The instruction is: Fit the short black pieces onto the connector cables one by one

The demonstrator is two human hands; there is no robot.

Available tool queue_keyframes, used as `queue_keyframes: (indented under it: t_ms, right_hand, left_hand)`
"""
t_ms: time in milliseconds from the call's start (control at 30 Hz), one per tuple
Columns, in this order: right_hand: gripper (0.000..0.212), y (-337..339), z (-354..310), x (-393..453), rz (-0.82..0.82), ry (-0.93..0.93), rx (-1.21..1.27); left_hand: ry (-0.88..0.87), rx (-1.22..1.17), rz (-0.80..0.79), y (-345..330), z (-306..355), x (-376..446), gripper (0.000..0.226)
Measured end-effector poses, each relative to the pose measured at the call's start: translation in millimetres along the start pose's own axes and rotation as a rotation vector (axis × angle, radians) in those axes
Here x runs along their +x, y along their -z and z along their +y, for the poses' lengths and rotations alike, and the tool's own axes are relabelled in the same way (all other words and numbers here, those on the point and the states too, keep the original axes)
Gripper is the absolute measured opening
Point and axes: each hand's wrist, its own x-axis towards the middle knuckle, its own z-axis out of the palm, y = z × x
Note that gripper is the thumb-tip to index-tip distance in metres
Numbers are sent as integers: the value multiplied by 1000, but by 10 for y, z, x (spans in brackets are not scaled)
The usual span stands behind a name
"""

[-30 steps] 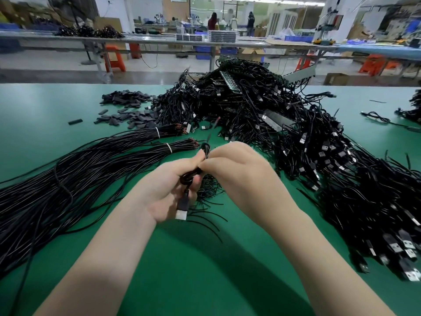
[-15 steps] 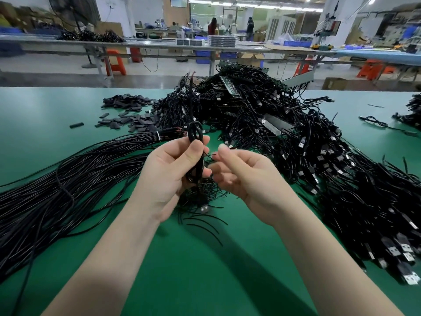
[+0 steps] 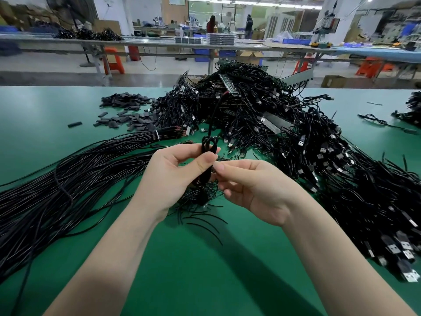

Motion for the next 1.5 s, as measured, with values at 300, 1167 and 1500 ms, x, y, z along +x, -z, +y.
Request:
queue_keyframes:
  t_ms: [300,1167,1500]
  right_hand:
    - [12,-72,60,8,22,140,25]
    - [11,-56,84,21,113,195,-47]
    - [5,-98,182,56,268,560,-347]
  left_hand:
    - [-44,112,80,-16,19,-9,14]
    - [-153,238,153,-39,47,-8,19]
    - [-80,174,125,9,11,19,8]
